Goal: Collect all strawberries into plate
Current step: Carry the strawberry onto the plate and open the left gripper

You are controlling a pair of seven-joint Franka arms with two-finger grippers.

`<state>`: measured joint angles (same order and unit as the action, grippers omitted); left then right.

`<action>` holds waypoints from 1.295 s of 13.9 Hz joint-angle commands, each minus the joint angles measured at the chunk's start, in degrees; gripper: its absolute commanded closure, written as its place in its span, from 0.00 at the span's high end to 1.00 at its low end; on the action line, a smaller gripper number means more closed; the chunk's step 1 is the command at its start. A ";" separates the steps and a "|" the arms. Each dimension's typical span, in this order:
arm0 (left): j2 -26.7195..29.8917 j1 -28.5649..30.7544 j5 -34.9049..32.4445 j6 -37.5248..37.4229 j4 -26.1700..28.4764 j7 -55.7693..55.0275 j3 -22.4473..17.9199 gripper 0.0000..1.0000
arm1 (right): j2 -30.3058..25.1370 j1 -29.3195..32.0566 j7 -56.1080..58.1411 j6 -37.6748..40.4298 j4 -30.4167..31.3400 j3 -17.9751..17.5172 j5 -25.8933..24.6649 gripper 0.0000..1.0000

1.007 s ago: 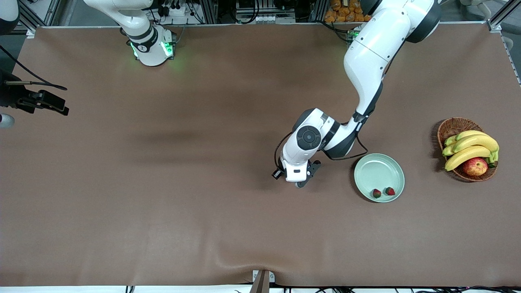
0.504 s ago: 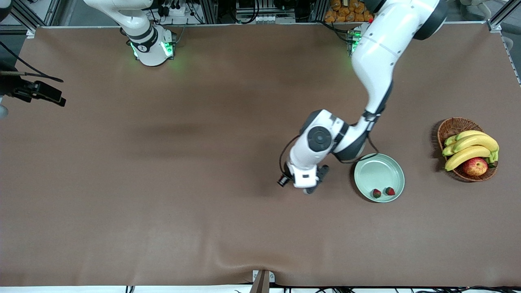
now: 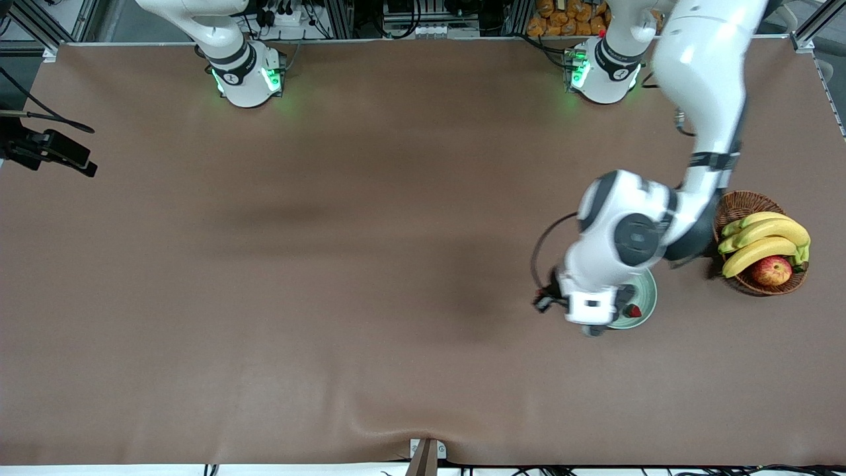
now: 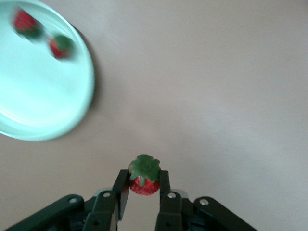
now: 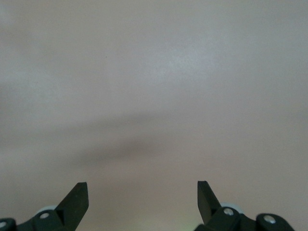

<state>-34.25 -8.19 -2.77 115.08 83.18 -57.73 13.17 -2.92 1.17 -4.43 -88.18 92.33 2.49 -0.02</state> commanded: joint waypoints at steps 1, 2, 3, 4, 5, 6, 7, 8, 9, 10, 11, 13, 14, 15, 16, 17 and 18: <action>0.77 4.13 -0.30 -3.62 3.82 6.56 0.11 0.24 | -0.42 1.56 -0.23 -0.06 -0.92 -1.17 -0.68 1.00; 0.42 6.24 -1.00 -3.54 5.05 8.23 0.11 0.20 | -0.42 1.38 -0.23 -0.06 -1.01 -1.26 -1.03 1.00; 0.15 7.39 -2.75 -3.54 6.02 10.77 0.11 0.20 | -0.42 1.55 -0.32 0.03 -1.10 -1.26 -1.03 1.00; -0.46 8.71 -4.16 -3.45 6.29 12.10 0.11 0.20 | -0.42 1.56 -0.32 0.03 -1.19 -1.26 -0.95 1.00; -0.90 9.59 -4.43 -3.45 6.38 12.38 0.11 0.22 | -0.42 1.56 -0.41 0.03 -1.36 -1.26 -0.86 1.00; -1.51 9.69 -4.52 -3.45 6.38 12.47 0.11 0.34 | -0.42 1.56 -0.67 0.03 -1.54 -1.26 -0.68 1.00; -1.52 9.69 -4.52 -3.45 6.38 12.55 0.11 0.72 | -0.42 1.56 -0.76 0.03 -1.54 -1.26 -0.42 1.00; -1.17 9.69 -4.52 -3.45 6.12 12.47 0.11 1.00 | -0.42 1.56 -0.93 0.03 -1.63 -1.26 -0.33 1.00; -0.56 9.78 -4.43 -3.72 5.86 12.55 0.11 1.00 | -0.42 1.38 -1.02 0.11 -2.06 -1.26 -0.33 1.00; 0.75 10.12 -4.43 -3.72 5.86 12.47 0.11 1.00 | -0.42 1.21 -1.02 0.12 -2.24 -1.35 -0.33 1.00; 1.90 10.13 -4.43 -3.89 5.86 12.55 0.19 1.00 | -0.42 1.12 -1.02 0.29 -2.24 -1.35 -0.33 1.00; 4.79 10.13 -4.35 -6.78 5.51 13.17 0.37 1.00 | -0.42 1.20 -1.11 0.20 -2.33 -1.35 -0.33 1.00; 6.37 10.21 -4.26 -7.49 5.50 13.17 0.37 1.00 | -0.42 1.29 -1.11 0.20 -2.42 -1.35 -0.33 1.00; 8.22 10.22 -4.34 -9.15 5.50 13.52 0.37 1.00 | -0.42 1.29 -1.11 0.12 -2.42 -1.35 -0.24 1.00; 10.06 10.30 -4.08 -10.82 5.42 15.35 0.46 1.00 | -0.42 1.12 -1.11 0.12 -2.42 -1.35 -0.24 1.00; 11.82 10.48 -3.47 -11.27 5.50 17.37 0.46 1.00 | -0.42 1.12 -1.11 0.12 -2.42 -1.43 -0.24 1.00; 13.40 10.57 -3.29 -11.45 5.42 18.61 0.46 1.00 | -0.42 1.12 -1.11 0.20 -2.42 -1.43 -0.07 1.00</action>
<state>-24.98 1.73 -5.70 105.05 87.34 -41.89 13.22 -2.92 1.18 -4.52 -88.39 90.39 2.27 -0.02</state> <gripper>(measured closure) 0.000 0.000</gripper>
